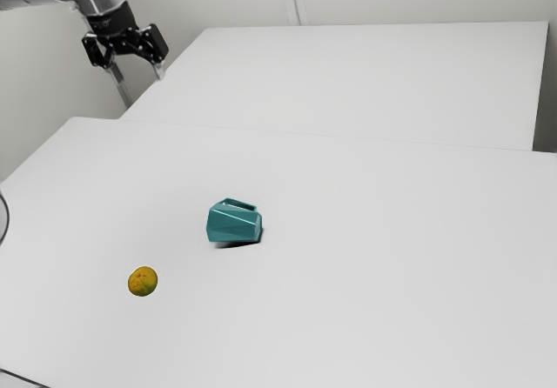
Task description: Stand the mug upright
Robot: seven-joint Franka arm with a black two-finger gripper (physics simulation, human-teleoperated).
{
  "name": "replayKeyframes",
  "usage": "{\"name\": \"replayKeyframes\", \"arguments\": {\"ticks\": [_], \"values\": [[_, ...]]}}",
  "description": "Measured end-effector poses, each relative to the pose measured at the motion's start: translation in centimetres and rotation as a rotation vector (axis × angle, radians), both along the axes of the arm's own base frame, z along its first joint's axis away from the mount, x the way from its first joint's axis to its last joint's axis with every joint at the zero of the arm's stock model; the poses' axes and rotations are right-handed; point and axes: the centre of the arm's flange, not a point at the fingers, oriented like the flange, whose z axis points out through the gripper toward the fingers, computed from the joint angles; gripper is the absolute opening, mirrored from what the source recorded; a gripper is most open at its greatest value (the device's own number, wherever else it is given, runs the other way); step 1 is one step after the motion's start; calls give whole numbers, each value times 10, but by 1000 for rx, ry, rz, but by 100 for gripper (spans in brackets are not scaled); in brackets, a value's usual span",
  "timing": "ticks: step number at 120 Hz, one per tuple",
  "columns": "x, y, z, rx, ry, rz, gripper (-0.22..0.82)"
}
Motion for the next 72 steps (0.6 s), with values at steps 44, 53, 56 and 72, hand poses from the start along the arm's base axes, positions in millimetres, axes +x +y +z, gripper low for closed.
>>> {"name": "replayKeyframes", "arguments": {"ticks": [44,53,56,72], "values": [[-13,64,-164,-463,88,147,60],[-25,67,-207,-601,78,156,60],[-28,68,-219,-639,69,154,60],[-52,91,-289,-782,18,185,60]]}}
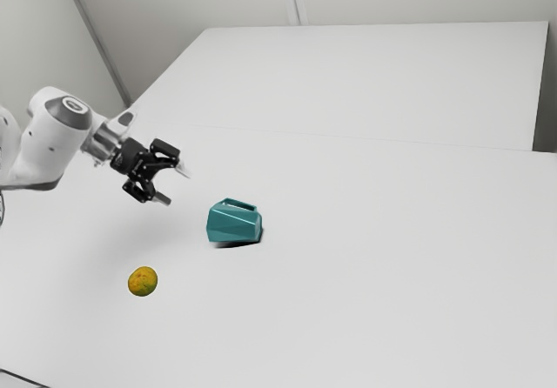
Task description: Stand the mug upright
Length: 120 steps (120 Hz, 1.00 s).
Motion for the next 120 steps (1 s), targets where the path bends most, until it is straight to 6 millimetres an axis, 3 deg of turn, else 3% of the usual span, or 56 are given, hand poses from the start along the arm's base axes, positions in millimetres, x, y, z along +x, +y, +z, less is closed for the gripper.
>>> {"name": "replayKeyframes", "arguments": {"ticks": [13,44,71,120], "values": [[2,5,-38,-50,-60,5,60],[0,1,-85,-116,-200,-21,60],[-8,-15,-105,-221,-288,32,60],[-11,-43,-107,-337,-391,37,60]]}}
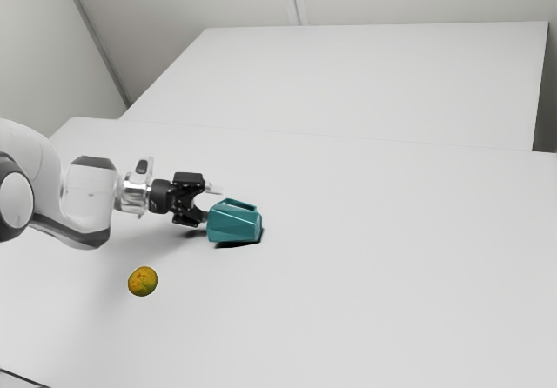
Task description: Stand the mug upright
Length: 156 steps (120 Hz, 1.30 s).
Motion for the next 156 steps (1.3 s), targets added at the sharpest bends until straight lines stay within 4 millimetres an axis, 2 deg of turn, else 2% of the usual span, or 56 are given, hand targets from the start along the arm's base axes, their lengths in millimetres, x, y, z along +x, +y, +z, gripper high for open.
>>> {"name": "replayKeyframes", "arguments": {"ticks": [42,50,60,77,89,104,127,136,144,156], "values": [[0,-9,-1,-4,-35,-24,60],[-1,-11,-1,-3,-38,-29,58],[-1,-16,0,-3,-44,-40,48],[0,-25,2,-10,-41,-51,16],[1,-30,3,-19,-30,-57,1],[2,-33,4,-28,-19,-60,-9],[3,-34,7,-33,-5,-54,-14],[5,-40,15,-32,-13,-62,-15],[10,-48,30,-29,-35,-76,-16],[19,-72,68,-8,-89,-110,-16]]}}
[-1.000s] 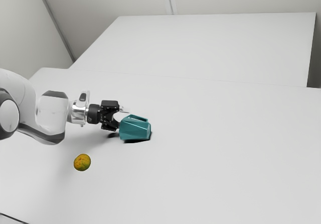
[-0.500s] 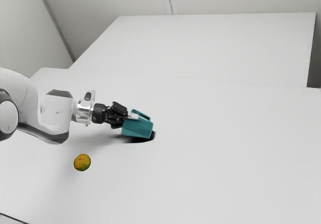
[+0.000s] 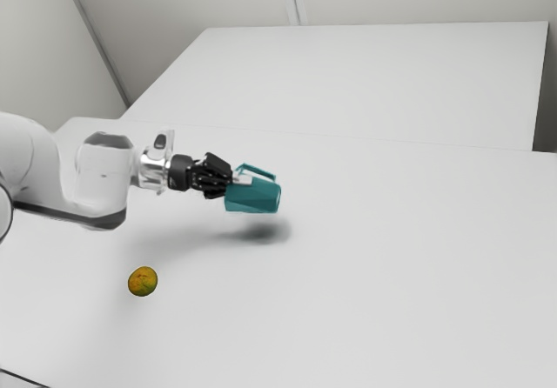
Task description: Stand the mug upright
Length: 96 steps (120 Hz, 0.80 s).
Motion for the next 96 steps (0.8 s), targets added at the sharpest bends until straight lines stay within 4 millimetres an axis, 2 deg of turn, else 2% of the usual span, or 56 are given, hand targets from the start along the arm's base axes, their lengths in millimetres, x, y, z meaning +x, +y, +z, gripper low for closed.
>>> {"name": "replayKeyframes", "arguments": {"ticks": [11,28,45,54,62,76,96], "values": [[22,-6,44,87,-64,-48,-17],[38,1,76,241,-76,-108,-17],[52,20,123,577,-96,-242,-17],[60,19,153,784,-101,-331,-17],[65,12,170,940,-89,-397,-17],[73,12,162,1148,-20,-456,-17],[93,26,118,1292,36,-414,-17]]}}
